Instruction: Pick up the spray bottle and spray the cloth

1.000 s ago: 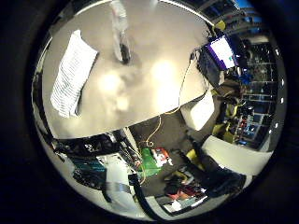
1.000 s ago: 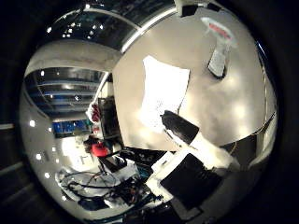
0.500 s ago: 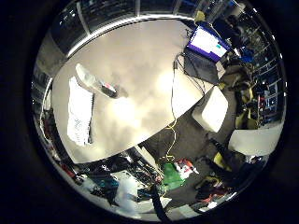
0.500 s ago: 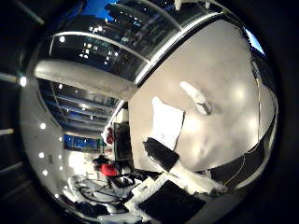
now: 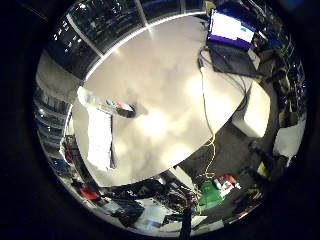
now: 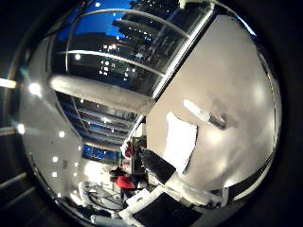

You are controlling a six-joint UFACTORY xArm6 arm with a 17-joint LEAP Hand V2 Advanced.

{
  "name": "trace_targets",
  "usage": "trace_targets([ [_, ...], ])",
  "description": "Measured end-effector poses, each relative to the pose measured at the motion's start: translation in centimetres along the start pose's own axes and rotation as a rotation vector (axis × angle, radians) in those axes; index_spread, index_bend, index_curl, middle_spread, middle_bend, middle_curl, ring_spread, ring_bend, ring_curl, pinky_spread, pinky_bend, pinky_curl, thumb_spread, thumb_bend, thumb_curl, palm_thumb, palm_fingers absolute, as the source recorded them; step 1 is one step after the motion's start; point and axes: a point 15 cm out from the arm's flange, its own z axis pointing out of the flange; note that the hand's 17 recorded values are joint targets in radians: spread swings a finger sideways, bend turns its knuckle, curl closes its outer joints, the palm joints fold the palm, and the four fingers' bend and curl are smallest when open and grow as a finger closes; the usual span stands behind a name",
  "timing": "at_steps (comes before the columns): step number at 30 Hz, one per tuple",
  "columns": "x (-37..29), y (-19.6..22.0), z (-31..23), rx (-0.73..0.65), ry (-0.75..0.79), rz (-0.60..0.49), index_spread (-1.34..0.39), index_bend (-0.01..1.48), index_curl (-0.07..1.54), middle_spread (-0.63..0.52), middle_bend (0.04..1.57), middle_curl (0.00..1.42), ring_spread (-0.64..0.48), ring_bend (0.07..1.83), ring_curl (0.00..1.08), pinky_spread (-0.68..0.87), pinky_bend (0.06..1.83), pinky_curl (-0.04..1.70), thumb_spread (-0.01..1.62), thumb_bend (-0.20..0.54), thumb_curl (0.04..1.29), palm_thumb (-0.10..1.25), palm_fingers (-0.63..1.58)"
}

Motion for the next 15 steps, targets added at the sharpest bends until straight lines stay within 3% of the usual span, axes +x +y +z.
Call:
trace_targets([
  [5, 1.7, 3.2, 3.0, 0.039, -0.113, 0.041, -0.22, 0.15, 0.26, 0.09, 0.22, 0.35, 0.18, 0.32, 0.27, 0.4, 0.41, 0.31, 1.0, -0.023, 0.29, 0.47, 0.09],
  [15, 4.3, 4.9, 6.1, 0.009, -0.151, 0.106, -0.21, 0.16, 0.26, 0.08, 0.23, 0.35, 0.17, 0.32, 0.27, 0.39, 0.39, 0.31, 1.01, -0.028, 0.3, 0.48, 0.11],
])
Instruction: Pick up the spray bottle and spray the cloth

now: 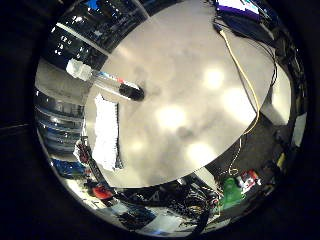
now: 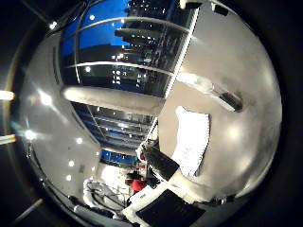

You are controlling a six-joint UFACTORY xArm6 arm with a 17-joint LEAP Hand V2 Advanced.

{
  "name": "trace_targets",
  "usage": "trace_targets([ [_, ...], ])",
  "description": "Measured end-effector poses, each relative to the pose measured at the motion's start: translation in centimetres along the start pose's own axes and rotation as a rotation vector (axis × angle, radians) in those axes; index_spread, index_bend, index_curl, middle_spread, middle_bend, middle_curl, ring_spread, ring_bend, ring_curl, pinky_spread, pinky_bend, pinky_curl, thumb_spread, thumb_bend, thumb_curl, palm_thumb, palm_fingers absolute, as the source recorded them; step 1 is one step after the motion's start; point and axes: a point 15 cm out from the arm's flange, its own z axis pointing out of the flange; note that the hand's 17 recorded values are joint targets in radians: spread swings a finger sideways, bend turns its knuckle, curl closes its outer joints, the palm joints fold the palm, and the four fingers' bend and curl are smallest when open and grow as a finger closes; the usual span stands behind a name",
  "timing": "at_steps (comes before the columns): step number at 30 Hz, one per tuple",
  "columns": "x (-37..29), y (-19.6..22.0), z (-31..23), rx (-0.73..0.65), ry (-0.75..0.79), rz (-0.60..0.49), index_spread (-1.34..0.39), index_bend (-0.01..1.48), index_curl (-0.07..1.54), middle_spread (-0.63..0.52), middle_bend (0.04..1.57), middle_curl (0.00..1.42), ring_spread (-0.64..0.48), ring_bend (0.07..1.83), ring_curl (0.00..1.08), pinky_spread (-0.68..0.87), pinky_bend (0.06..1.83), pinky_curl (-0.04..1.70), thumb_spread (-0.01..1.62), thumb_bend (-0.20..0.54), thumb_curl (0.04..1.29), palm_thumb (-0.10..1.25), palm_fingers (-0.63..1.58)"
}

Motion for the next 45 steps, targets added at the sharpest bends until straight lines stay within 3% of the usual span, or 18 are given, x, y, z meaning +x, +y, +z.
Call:
trace_targets([
  [17, 3.5, 0.6, 5.4, -0.032, -0.069, 0.046, -0.21, 0.15, 0.27, 0.06, 0.23, 0.35, 0.16, 0.33, 0.26, 0.39, 0.38, 0.3, 1.03, -0.025, 0.29, 0.52, 0.14],
  [35, 4.6, -3.6, 9.8, -0.053, -0.081, 0.018, -0.21, 0.15, 0.27, 0.06, 0.23, 0.36, 0.16, 0.33, 0.26, 0.39, 0.38, 0.3, 1.04, -0.024, 0.29, 0.53, 0.14],
  [45, 3.4, -3.9, 13.0, -0.095, -0.087, -0.007, -0.21, 0.15, 0.27, 0.06, 0.24, 0.36, 0.16, 0.34, 0.26, 0.4, 0.38, 0.3, 1.04, -0.025, 0.3, 0.54, 0.15],
])
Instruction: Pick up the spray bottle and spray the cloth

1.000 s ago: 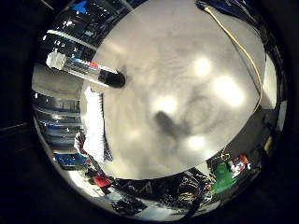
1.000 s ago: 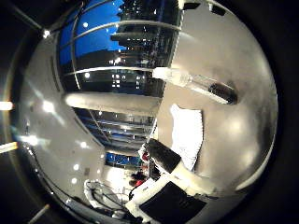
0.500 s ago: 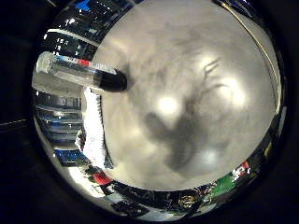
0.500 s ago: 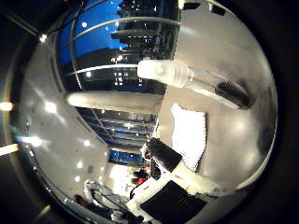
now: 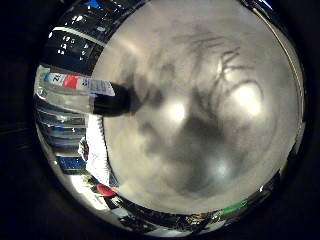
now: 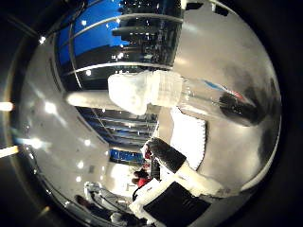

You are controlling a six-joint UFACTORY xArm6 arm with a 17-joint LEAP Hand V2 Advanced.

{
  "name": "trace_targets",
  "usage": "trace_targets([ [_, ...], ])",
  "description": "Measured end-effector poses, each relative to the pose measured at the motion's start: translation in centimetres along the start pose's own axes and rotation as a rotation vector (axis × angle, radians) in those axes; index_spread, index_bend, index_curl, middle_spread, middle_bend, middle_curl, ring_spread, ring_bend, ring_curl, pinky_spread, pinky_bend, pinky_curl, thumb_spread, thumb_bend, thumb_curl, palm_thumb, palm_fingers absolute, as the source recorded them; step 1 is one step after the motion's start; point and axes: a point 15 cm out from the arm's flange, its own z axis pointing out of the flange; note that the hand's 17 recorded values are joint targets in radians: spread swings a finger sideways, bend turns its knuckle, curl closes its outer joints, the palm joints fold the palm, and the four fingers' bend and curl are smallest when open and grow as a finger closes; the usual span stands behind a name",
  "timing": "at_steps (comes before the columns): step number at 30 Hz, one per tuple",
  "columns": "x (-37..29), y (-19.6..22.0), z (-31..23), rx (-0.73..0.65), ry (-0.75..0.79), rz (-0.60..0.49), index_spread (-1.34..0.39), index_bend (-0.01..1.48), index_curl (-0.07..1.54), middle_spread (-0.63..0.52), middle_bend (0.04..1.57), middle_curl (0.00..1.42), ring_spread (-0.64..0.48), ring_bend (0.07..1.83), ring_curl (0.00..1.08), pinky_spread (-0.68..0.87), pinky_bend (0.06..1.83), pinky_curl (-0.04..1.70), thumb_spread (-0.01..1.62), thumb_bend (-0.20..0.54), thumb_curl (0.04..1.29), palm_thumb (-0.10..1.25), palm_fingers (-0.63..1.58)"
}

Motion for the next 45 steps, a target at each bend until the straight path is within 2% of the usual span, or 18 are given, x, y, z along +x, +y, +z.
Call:
trace_targets([
  [8, -1.8, -0.9, 4.2, -0.036, -0.016, -0.033, -0.19, 0.15, 0.26, 0.04, 0.28, 0.37, 0.13, 0.4, 0.27, 0.38, 0.4, 0.3, 1.03, -0.021, 0.3, 0.55, 0.26],
  [10, -2.1, -1.1, 4.9, -0.046, -0.019, -0.043, -0.19, 0.16, 0.26, 0.03, 0.33, 0.38, 0.11, 0.44, 0.27, 0.37, 0.39, 0.29, 1.03, -0.018, 0.3, 0.56, 0.36],
  [12, -2.5, -1.4, 5.6, -0.055, -0.021, -0.057, -0.22, 0.17, 0.26, -0.01, 0.44, 0.41, 0.03, 0.65, 0.31, 0.26, 0.36, 0.26, 1.03, -0.01, 0.31, 0.61, 0.65],
  [13, -2.7, -1.6, 6.0, -0.061, -0.023, -0.067, -0.23, 0.17, 0.27, -0.03, 0.48, 0.43, 0.0, 0.7, 0.34, 0.22, 0.36, 0.26, 1.03, -0.013, 0.31, 0.62, 0.69],
  [14, -3.0, -1.8, 6.4, -0.066, -0.025, -0.073, -0.26, 0.2, 0.28, -0.05, 0.54, 0.45, -0.03, 0.76, 0.35, 0.15, 0.39, 0.25, 1.02, -0.016, 0.32, 0.64, 0.85],
  [15, -3.1, -1.9, 6.6, -0.07, -0.026, -0.076, -0.28, 0.21, 0.3, -0.07, 0.6, 0.48, -0.07, 0.82, 0.38, 0.06, 0.46, 0.26, 1.02, -0.016, 0.32, 0.66, 1.05],
  [16, -3.3, -2.0, 7.0, -0.074, -0.028, -0.08, -0.3, 0.21, 0.31, -0.09, 0.62, 0.49, -0.09, 0.83, 0.39, -0.01, 0.51, 0.27, 1.02, -0.013, 0.32, 0.68, 1.1],
  [17, -3.4, -2.2, 7.1, -0.074, -0.029, -0.085, -0.32, 0.29, 0.36, -0.09, 0.69, 0.53, -0.11, 0.87, 0.42, -0.12, 0.62, 0.31, 1.02, -0.011, 0.33, 0.71, 1.28],
  [18, -3.5, -2.4, 7.3, -0.075, -0.031, -0.09, -0.33, 0.38, 0.4, -0.09, 0.74, 0.55, -0.12, 0.89, 0.43, -0.17, 0.68, 0.33, 1.02, -0.009, 0.33, 0.73, 1.41],
  [19, -3.7, -2.5, 7.5, -0.078, -0.033, -0.094, -0.32, 0.51, 0.45, -0.09, 0.82, 0.57, -0.14, 0.94, 0.45, -0.24, 0.76, 0.37, 1.02, -0.011, 0.33, 0.75, 1.45],
  [20, -3.8, -2.5, 7.7, -0.079, -0.034, -0.097, -0.31, 0.63, 0.51, -0.09, 0.87, 0.59, -0.14, 1.01, 0.47, -0.28, 0.83, 0.4, 1.01, -0.013, 0.33, 0.77, 1.45],
  [23, -4.7, -2.8, 7.7, -0.084, -0.051, -0.111, -0.27, 0.86, 0.61, -0.08, 1.03, 0.63, -0.15, 1.16, 0.52, -0.3, 1.01, 0.49, 1.01, -0.011, 0.34, 0.83, 1.4],
  [27, -6.7, -2.6, 7.5, -0.1, -0.092, -0.13, -0.22, 1.04, 0.69, -0.08, 1.17, 0.67, -0.15, 1.3, 0.57, -0.26, 1.16, 0.59, 1.02, -0.013, 0.36, 0.89, 1.31],
  [34, -14.3, -3.6, 5.2, -0.113, -0.133, -0.262, -0.19, 1.14, 0.72, -0.08, 1.29, 0.68, -0.15, 1.4, 0.6, -0.21, 1.27, 0.72, 1.06, 0.008, 0.44, 1.03, 1.21],
  [36, -16.3, -2.9, 4.9, -0.153, -0.121, -0.294, -0.18, 1.16, 0.72, -0.08, 1.31, 0.68, -0.15, 1.42, 0.6, -0.19, 1.28, 0.76, 1.06, 0.002, 0.46, 1.06, 1.2],
  [45, -19.0, 1.9, 1.5, -0.42, 0.13, -0.399, -0.17, 1.19, 0.72, -0.07, 1.36, 0.66, -0.16, 1.47, 0.61, -0.17, 1.23, 0.93, 1.04, -0.014, 0.55, 1.06, 1.17],
])
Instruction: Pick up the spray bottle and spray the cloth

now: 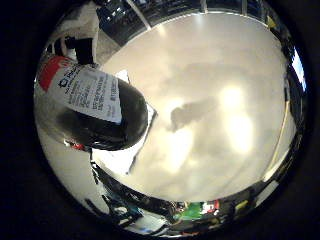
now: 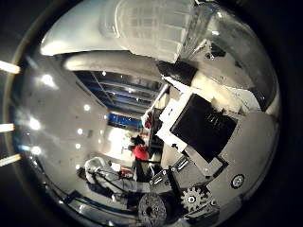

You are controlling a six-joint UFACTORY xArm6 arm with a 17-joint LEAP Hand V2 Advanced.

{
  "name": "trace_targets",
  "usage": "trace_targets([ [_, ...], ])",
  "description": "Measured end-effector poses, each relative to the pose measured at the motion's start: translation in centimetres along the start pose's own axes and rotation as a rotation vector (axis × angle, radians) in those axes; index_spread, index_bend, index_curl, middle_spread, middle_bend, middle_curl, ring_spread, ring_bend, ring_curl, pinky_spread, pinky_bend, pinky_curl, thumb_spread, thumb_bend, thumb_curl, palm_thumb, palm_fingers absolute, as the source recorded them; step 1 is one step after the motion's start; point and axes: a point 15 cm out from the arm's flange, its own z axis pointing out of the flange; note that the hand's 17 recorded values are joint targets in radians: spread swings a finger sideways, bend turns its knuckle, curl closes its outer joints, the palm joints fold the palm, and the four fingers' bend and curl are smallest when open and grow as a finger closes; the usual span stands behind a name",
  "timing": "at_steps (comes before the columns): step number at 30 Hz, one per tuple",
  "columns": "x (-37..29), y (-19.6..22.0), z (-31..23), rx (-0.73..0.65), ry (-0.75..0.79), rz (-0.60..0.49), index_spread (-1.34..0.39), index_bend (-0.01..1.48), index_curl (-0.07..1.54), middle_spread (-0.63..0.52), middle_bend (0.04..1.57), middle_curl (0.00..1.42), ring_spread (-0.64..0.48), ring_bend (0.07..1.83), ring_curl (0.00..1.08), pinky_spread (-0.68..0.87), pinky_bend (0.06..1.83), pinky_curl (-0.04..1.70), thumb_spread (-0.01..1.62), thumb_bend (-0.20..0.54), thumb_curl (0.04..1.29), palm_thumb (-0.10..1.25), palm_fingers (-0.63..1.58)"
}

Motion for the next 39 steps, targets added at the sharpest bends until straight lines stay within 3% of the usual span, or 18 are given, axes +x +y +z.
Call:
trace_targets([
  [4, -3.5, 2.0, 1.3, -0.183, 0.064, -0.055, -0.17, 1.2, 0.71, -0.07, 1.37, 0.65, -0.16, 1.48, 0.61, -0.16, 1.2, 1.0, 1.03, -0.014, 0.57, 1.06, 1.17],
  [13, -5.0, 3.1, 2.7, -0.441, 0.329, -0.171, -0.17, 1.2, 0.71, -0.07, 1.38, 0.63, -0.16, 1.48, 0.6, -0.16, 1.13, 1.13, 1.04, -0.014, 0.6, 1.04, 1.17],
  [29, -7.4, 0.3, 2.3, -0.61, 0.788, -0.353, -0.17, 1.2, 0.7, -0.07, 1.38, 0.62, -0.16, 1.48, 0.6, -0.16, 1.05, 1.3, 1.04, -0.014, 0.63, 1.04, 1.18],
  [39, -8.2, 0.5, 5.0, -0.669, 0.892, -0.404, -0.17, 1.2, 0.7, -0.07, 1.38, 0.62, -0.16, 1.48, 0.6, -0.16, 1.03, 1.33, 1.04, -0.014, 0.64, 1.03, 1.18],
])
